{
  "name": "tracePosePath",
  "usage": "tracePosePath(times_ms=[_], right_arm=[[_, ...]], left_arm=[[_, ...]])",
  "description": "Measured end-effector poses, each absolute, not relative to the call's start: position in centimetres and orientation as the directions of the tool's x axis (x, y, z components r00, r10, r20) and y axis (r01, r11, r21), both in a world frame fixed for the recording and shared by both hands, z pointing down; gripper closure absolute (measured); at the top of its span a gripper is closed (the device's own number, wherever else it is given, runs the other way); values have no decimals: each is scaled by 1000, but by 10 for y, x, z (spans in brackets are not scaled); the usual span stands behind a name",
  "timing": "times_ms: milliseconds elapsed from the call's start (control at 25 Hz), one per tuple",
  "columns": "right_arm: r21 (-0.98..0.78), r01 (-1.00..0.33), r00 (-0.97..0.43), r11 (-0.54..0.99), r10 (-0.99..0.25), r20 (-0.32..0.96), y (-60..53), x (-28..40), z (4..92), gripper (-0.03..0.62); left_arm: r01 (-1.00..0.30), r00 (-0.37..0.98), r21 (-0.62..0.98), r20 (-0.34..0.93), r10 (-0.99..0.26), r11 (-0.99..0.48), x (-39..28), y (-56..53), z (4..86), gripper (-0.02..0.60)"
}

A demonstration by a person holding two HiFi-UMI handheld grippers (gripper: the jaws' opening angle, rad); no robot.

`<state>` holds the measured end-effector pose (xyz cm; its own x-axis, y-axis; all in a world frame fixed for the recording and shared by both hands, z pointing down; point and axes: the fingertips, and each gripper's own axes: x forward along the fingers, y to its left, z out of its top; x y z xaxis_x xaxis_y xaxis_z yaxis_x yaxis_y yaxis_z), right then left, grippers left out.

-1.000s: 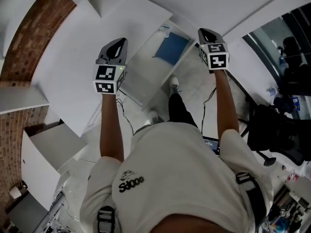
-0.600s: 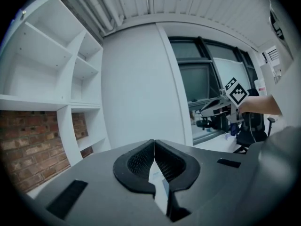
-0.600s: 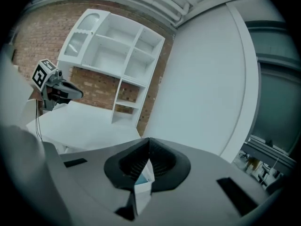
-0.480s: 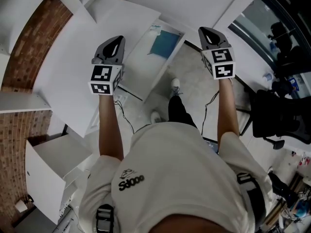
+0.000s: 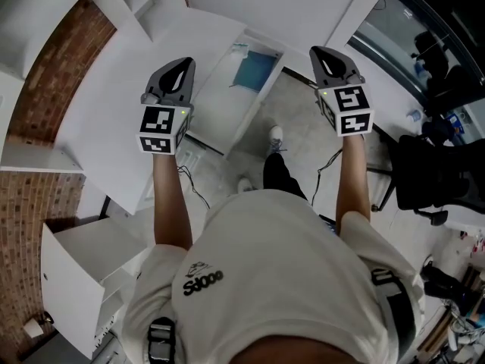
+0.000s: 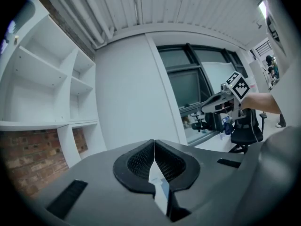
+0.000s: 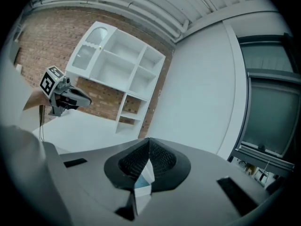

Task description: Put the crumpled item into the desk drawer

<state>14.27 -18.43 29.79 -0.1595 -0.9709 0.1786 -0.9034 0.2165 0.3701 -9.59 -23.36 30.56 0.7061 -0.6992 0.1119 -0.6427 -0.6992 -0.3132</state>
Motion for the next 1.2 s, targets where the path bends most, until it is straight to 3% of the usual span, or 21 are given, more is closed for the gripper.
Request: tracePosePath(times_ms=[560,1200], right_arm=[[412,-875,-217,254,-967,136,-166,111,270,588],[394,-879,-220,270,-961,168,-206,129,285,588]], left_arm=[[-614,737,-349,68,-673,-708,-90,-206,287,563],[-609,734,-333,107,-671,-720,-72,-244,300,563]])
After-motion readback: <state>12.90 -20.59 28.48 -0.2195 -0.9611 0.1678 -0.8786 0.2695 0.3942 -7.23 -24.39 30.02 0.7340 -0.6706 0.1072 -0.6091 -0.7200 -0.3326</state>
